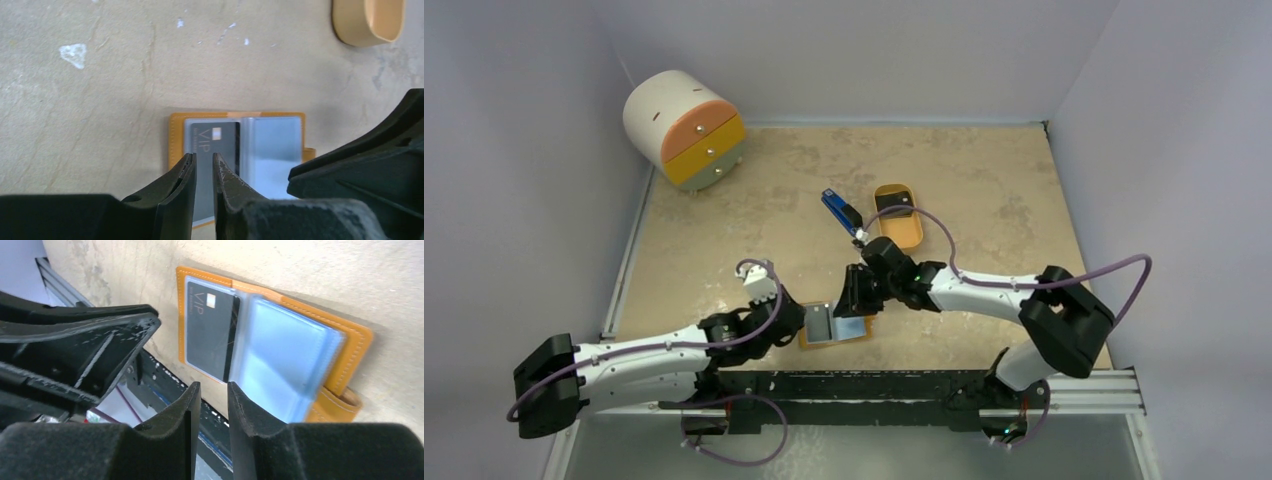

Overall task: Put the credit cards into the card holder
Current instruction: Insert the credit card into the card holder, then pick up the credit card from the storage box.

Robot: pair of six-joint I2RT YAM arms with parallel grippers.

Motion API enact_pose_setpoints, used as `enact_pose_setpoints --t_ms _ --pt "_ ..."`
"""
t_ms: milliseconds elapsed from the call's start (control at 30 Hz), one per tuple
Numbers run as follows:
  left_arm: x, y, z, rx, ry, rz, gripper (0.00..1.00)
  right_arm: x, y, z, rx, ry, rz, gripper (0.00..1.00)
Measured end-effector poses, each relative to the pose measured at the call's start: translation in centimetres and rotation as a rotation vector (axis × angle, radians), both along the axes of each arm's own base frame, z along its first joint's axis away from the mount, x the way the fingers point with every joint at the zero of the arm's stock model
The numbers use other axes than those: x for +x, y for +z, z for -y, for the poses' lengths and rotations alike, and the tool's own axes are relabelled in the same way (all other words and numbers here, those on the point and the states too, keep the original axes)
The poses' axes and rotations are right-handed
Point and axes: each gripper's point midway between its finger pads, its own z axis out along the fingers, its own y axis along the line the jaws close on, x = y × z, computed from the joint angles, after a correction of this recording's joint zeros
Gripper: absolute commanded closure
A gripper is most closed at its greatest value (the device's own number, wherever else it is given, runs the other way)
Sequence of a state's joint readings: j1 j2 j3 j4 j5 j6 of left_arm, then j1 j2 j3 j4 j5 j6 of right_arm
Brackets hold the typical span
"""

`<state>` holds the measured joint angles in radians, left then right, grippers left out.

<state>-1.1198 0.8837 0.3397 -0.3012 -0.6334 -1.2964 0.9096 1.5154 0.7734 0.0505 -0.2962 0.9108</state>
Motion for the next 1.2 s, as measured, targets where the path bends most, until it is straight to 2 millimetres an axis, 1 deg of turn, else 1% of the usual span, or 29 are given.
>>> enact_pose_setpoints --t_ms 67,100,167,200,267,333,367,433,467,500,567,633,700,767,833,867,933,1033,1200 --pt "0.2 0.8 0.5 -0.011 -0.012 0.015 0.81 0.5 -0.1 0.7 -0.025 -0.035 0.026 0.71" --pt "0.4 1.2 0.8 -0.018 -0.020 0.025 0.81 0.8 0.3 1.2 -0.033 -0.057 0.050 0.71" --pt "0.6 1.6 1.4 -0.025 -0.035 0.038 0.81 1.6 1.8 2.3 -0.037 -0.103 0.108 0.69" --pt "0.7 1.7 1.7 -0.027 -0.042 0.041 0.81 2.4 2.8 3.0 -0.034 -0.135 0.145 0.66" --pt "0.8 1.8 2.1 -0.026 -0.052 0.044 0.82 4.6 5.5 5.0 -0.014 -0.231 0.219 0.58" --pt "0.9 1.7 2.4 -0.023 -0.062 0.046 0.81 7.5 7.8 7.5 0.005 -0.349 0.280 0.50" --pt "0.9 1.7 2.5 -0.022 -0.064 0.047 0.80 9.2 8.8 9.1 0.012 -0.418 0.307 0.46" --pt "1.0 1.8 2.7 -0.030 -0.066 0.051 0.76 12.3 10.2 12.1 0.014 -0.545 0.341 0.44" --pt "1.0 1.9 2.8 -0.034 -0.067 0.053 0.73 13.5 10.5 13.3 0.008 -0.595 0.349 0.44" --pt "1.1 2.0 2.8 -0.037 -0.067 0.055 0.72 14.4 10.6 13.9 0.003 -0.629 0.349 0.43" --pt "1.1 2.0 2.9 -0.040 -0.066 0.056 0.67 15.8 10.7 14.3 -0.001 -0.680 0.334 0.43" --pt "1.1 2.0 2.9 -0.040 -0.065 0.056 0.64 17.3 10.4 13.9 0.007 -0.732 0.313 0.40" --pt "1.1 2.0 2.8 -0.038 -0.065 0.055 0.64 18.4 9.7 13.6 0.021 -0.786 0.283 0.39" --pt "1.0 2.0 2.7 -0.035 -0.064 0.054 0.62 19.4 8.5 13.6 0.028 -0.856 0.240 0.37" --pt "1.0 1.9 2.6 -0.032 -0.064 0.053 0.57 20.4 6.9 13.8 0.023 -0.928 0.190 0.35" --pt "1.0 1.9 2.5 -0.029 -0.064 0.051 0.50 20.7 6.3 13.9 0.022 -0.956 0.170 0.34" --pt "0.9 1.8 2.5 -0.024 -0.064 0.049 0.43 21.6 5.0 14.0 0.024 -1.015 0.131 0.33" --pt "0.9 1.6 2.3 -0.016 -0.064 0.045 0.41 23.0 3.8 13.8 0.034 -1.079 0.092 0.33" --pt "0.9 1.6 2.3 -0.014 -0.064 0.044 0.42 25.4 3.2 12.9 0.074 -1.160 0.054 0.34"
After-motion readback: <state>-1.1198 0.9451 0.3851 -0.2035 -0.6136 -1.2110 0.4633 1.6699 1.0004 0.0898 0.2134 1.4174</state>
